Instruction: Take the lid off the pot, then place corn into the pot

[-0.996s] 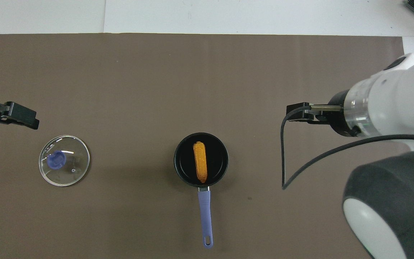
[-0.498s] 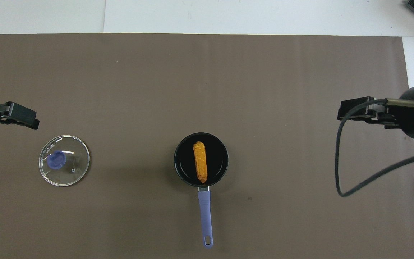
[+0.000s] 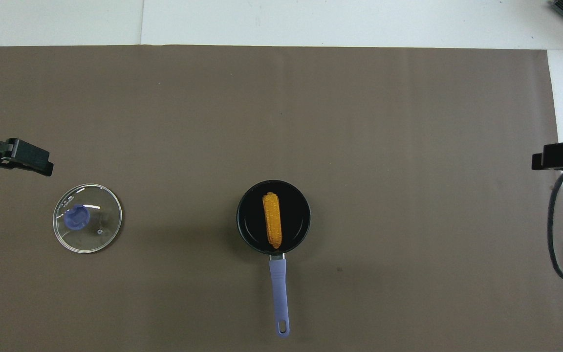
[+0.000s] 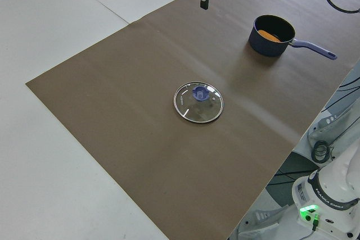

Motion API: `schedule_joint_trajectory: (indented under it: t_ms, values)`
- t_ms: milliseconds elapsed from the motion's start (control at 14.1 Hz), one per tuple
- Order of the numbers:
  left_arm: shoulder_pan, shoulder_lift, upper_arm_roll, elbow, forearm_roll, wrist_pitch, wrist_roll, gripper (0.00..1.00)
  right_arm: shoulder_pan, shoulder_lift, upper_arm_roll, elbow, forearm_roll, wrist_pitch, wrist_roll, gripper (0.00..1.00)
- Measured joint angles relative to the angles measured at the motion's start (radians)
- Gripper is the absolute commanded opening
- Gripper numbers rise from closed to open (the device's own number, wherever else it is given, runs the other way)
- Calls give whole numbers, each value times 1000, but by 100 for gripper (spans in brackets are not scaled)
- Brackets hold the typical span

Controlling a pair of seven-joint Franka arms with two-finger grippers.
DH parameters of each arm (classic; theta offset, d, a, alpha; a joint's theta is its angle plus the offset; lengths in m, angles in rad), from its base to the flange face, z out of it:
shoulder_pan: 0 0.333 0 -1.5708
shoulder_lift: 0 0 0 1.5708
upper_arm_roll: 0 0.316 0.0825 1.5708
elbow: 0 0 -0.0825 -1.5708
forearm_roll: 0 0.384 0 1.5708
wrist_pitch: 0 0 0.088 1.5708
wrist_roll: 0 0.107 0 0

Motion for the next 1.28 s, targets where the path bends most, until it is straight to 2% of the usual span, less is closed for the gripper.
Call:
schedule_joint_trajectory:
  t_ms: [356, 1280]
  values:
    - [0, 0, 0, 0, 0, 0, 0, 100, -13, 13, -3, -48, -4, -1, -38, 100]
    - [0, 0, 0, 0, 0, -1, 0, 100, -78, 7, -2, -83, -4, -15, -63, 100]
